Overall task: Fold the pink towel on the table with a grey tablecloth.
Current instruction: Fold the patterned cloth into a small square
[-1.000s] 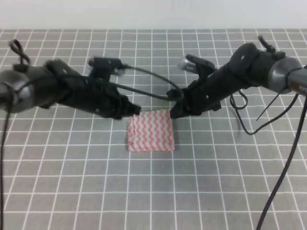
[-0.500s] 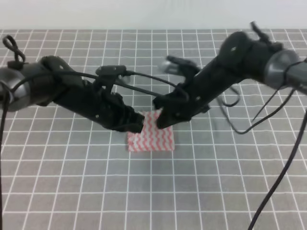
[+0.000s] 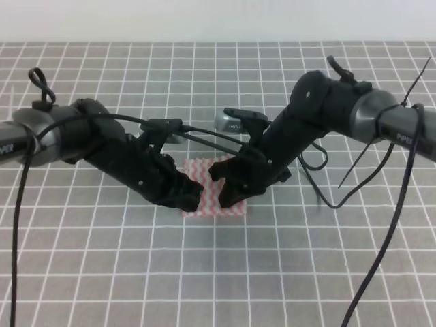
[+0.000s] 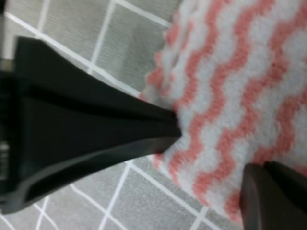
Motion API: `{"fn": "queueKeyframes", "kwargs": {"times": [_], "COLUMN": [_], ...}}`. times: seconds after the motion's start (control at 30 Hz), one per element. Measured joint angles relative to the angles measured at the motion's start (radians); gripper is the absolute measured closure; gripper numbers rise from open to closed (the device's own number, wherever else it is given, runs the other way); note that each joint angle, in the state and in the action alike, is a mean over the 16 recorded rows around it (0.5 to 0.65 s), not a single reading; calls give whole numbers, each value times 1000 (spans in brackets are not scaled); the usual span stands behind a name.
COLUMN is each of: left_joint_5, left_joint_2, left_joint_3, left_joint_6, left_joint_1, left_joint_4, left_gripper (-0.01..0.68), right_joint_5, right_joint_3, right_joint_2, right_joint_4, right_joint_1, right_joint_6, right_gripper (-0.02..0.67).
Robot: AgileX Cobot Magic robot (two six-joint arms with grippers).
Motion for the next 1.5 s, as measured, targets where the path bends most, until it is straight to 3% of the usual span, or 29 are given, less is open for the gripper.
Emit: {"fn": "queueKeyframes", "kwargs": {"times": [0.53,1.0,1.23,1.5], "left_joint_5": [-48,-113,-193,-333], "left_joint_2": [-79,-332,-573,-982], "left_joint_3": [0,25,156,432], "left_joint_6": [-4,-31,-84,-128], "left_joint_1": [0,0,0,0], "left_joint_4": [20,104,151,190], "left_gripper": [676,675,675,676], "right_joint_5": [27,47,53,-27], "right_joint_3": [0,1,31,171], "right_joint_2": [-5,-113,-233,-471], "right_joint_4": [-23,-79,-122,-148], "right_joint_1": [-3,-26,-29,-29], "right_joint_6": [3,4,8,11], "right_gripper": [664,664,664,664]}}
